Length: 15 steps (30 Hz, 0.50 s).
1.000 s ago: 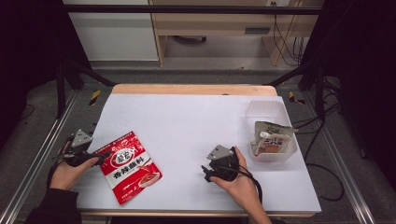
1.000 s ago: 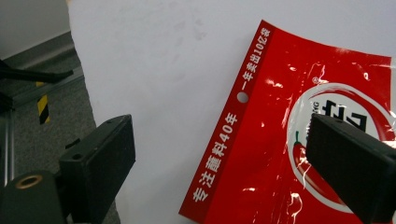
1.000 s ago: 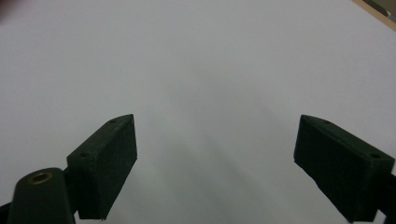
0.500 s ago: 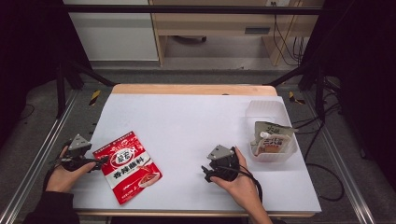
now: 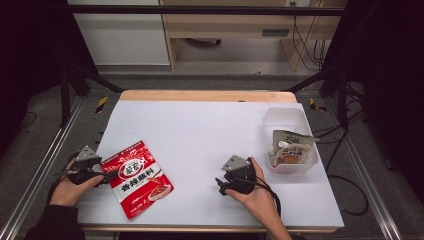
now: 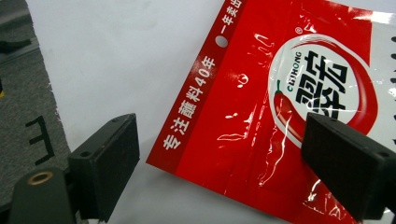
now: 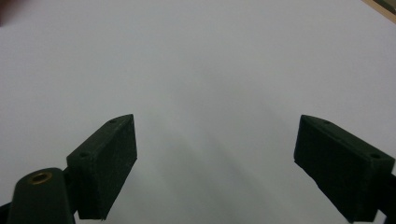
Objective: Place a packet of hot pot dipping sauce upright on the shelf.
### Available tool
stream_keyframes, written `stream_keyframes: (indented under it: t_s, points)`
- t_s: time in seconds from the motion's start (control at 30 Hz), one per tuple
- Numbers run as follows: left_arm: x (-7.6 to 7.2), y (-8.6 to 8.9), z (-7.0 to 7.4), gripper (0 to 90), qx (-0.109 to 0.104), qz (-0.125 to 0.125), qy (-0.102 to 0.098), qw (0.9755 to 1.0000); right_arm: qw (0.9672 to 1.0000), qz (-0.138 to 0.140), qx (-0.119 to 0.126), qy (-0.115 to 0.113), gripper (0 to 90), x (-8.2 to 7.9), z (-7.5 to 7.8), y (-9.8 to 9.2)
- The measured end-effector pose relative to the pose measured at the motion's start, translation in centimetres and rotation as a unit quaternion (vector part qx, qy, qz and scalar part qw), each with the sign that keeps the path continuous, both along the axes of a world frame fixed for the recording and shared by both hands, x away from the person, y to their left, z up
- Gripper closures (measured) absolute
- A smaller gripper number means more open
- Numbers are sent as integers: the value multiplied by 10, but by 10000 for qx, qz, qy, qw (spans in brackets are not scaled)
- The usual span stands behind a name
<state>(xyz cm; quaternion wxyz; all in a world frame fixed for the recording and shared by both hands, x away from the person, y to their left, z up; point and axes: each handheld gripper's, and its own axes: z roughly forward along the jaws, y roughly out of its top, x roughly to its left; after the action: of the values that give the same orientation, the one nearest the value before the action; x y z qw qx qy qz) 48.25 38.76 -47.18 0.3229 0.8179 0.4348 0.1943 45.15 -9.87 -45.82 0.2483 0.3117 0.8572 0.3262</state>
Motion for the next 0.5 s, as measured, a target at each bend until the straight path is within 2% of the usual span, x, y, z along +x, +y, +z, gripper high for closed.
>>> stream_keyframes:
  t_s: [0.2,0.37,0.5]
  points:
    - [0,-2,-1,126,-10,-67,51,10000,10000,20,-4,21,135,0,-1,1]
    - [-2,-4,2,138,-145,-85,15,9999,10000,16,-14,23,135,0,-1,1]
    - [-5,-5,6,182,-266,-149,-15,9995,10000,7,-16,27,135,0,-1,0]
